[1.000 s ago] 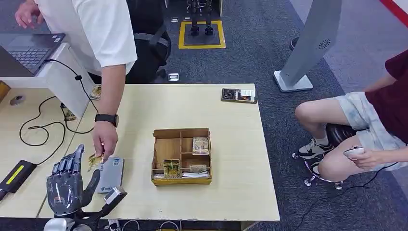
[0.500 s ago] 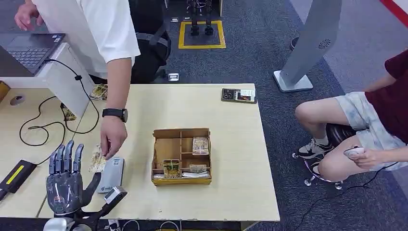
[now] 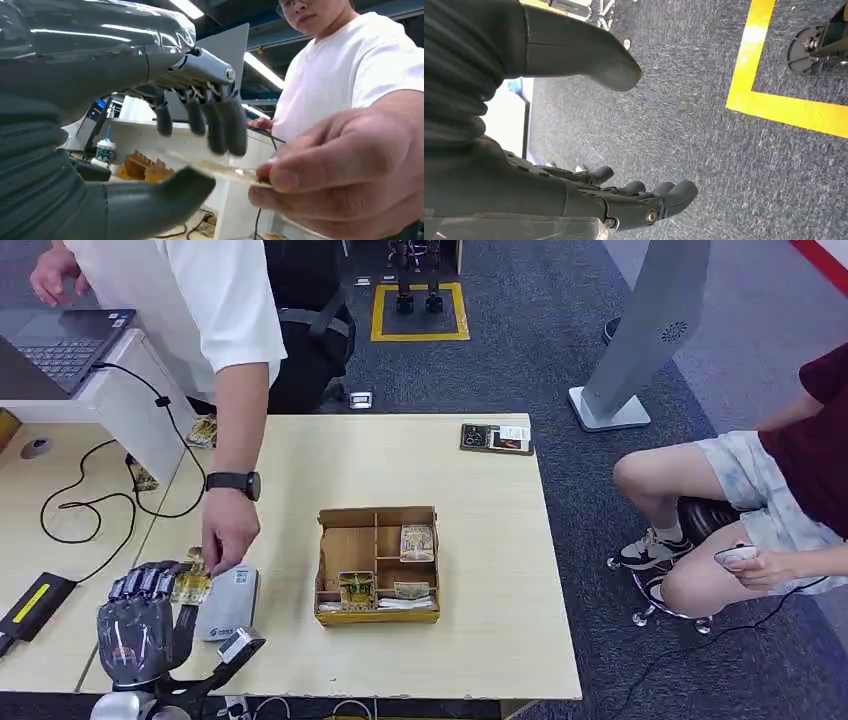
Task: Pass the card to the sensor for recognition and then transmit it.
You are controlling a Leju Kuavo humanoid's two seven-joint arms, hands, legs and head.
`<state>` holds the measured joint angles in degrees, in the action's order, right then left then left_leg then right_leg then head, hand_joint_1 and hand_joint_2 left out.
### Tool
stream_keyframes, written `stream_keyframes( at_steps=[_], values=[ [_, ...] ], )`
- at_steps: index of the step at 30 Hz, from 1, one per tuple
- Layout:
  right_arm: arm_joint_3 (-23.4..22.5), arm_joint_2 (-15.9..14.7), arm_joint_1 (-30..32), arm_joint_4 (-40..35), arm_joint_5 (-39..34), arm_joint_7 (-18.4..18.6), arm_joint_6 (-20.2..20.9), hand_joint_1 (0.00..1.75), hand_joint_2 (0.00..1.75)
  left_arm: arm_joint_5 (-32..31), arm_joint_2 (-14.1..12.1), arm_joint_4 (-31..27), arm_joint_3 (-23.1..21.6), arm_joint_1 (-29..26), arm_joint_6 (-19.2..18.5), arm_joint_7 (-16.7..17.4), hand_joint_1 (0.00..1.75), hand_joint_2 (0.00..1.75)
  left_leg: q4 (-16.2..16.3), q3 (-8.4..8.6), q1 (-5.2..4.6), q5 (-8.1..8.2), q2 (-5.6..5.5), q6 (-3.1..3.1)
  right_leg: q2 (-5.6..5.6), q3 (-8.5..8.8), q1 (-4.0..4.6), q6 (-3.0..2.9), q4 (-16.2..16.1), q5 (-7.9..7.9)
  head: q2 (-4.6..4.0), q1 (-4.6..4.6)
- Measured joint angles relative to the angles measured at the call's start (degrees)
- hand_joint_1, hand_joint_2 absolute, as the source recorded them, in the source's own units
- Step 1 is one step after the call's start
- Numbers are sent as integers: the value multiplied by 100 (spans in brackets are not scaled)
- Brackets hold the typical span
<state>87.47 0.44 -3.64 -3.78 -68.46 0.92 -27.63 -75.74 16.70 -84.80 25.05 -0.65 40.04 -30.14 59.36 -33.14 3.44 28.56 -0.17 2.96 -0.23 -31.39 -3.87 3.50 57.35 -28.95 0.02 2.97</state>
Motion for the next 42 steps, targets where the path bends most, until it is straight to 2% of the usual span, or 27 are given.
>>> stream_keyframes(
  at_steps=[10, 29, 37, 42],
  values=[
    [0, 0, -1, 0, -2, -15, 0, 0, 175, 46, 0, 0, 0, 0, 0, -114, 175, 175, 0, 0, 0, 0, 0, 0, 0, 1, 0, 0, 0, 0, 0, 0],
    [2, 4, 0, 0, -9, -2, -4, 0, 175, 46, 0, 2, 2, 0, 0, -85, 175, 175, 0, 0, 0, 0, 0, 0, 0, 1, 0, 0, 0, 0, 0, 0],
    [13, 7, -1, 0, -9, 6, -4, 0, 175, -286, 0, 46, 2, 1, 0, 140, 175, 175, 0, 0, 0, 0, 0, 0, 0, 0, 0, 0, 0, 0, 0, 0],
    [42, 7, -2, -2, -9, 6, -4, 0, 175, -483, -7, 142, 0, 9, -2, 564, 175, 175, 0, 0, 0, 0, 0, 0, 0, -1, 0, 0, 0, 0, 0, 0]
  ],
)
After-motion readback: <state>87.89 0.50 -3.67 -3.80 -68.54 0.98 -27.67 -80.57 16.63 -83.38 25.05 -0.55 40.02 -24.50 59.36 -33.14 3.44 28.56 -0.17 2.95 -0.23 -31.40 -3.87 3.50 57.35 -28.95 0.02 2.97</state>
